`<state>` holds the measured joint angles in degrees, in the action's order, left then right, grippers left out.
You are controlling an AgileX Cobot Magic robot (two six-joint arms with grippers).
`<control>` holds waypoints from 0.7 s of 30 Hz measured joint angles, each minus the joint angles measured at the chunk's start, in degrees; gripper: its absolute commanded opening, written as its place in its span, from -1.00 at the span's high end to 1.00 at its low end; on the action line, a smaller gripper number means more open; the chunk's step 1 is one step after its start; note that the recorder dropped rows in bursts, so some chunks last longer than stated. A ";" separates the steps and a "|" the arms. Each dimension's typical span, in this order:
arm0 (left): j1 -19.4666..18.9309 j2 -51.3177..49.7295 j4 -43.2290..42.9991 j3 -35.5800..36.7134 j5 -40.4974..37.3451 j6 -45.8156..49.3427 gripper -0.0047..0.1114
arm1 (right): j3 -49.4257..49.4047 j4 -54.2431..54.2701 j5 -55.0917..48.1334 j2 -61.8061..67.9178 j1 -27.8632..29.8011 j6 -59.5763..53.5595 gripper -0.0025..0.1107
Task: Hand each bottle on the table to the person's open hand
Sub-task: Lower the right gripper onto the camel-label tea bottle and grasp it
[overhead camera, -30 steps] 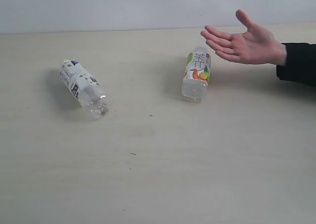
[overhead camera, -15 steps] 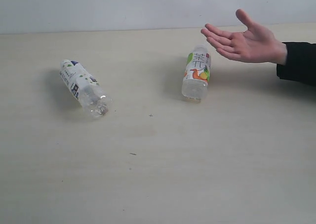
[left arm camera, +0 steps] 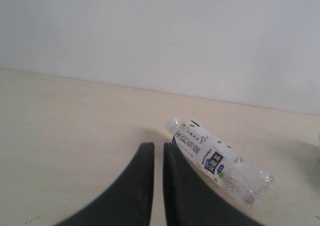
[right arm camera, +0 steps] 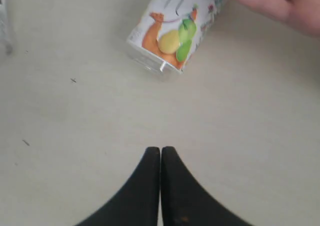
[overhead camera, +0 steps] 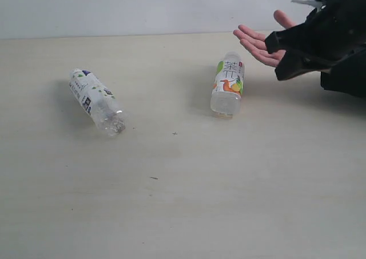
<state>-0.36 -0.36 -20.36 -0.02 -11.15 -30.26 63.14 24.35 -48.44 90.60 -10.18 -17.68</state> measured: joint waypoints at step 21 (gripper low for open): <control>0.00 0.00 0.00 0.00 0.00 0.00 0.75 | 12.32 -10.64 -0.49 9.80 -16.09 12.89 0.47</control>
<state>-0.36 -0.36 -20.36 -0.02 -11.15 -30.26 75.45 13.71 -48.93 100.40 -26.26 -4.80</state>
